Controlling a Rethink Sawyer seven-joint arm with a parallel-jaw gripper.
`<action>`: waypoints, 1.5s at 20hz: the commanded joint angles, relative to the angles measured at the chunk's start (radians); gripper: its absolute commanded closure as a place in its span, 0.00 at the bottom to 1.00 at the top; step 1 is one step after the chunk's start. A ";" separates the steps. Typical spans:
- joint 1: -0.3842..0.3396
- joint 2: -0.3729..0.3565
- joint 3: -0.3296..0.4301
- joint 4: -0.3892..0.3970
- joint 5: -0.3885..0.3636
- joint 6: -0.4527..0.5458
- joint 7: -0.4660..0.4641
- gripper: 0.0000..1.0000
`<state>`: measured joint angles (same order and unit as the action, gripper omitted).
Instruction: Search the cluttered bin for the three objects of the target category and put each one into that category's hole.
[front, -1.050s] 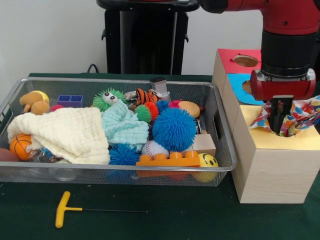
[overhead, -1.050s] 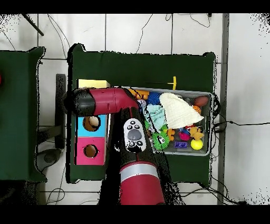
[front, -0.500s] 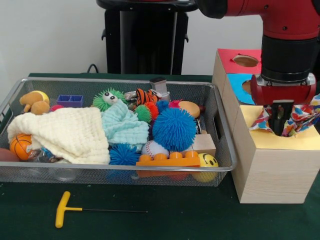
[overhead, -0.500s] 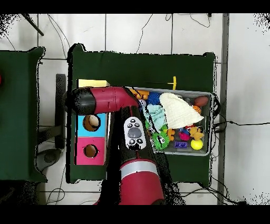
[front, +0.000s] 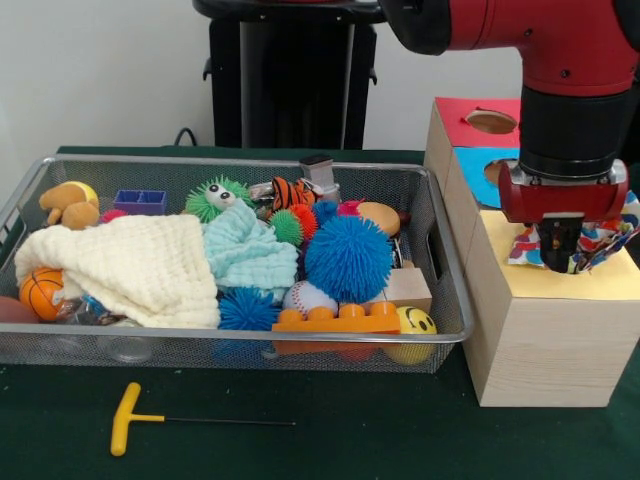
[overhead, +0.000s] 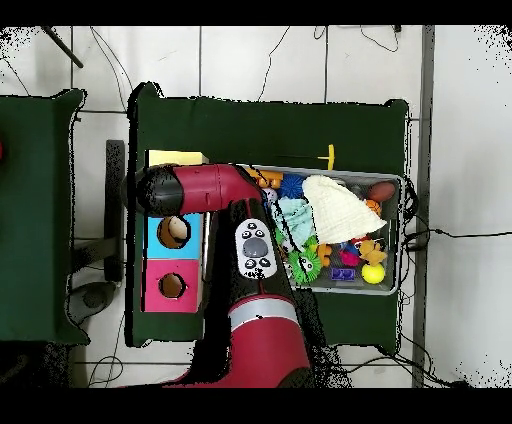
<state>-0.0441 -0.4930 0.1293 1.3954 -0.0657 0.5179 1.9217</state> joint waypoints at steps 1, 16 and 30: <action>-0.029 0.018 0.066 0.034 -0.072 -0.006 -0.044 1.00; -0.052 -0.262 0.069 0.115 -0.014 0.267 -0.093 1.00; -0.085 -0.286 0.085 0.182 -0.036 0.247 -0.091 1.00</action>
<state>-0.0956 -0.8007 0.1305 1.4373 -0.0667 0.7012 1.9217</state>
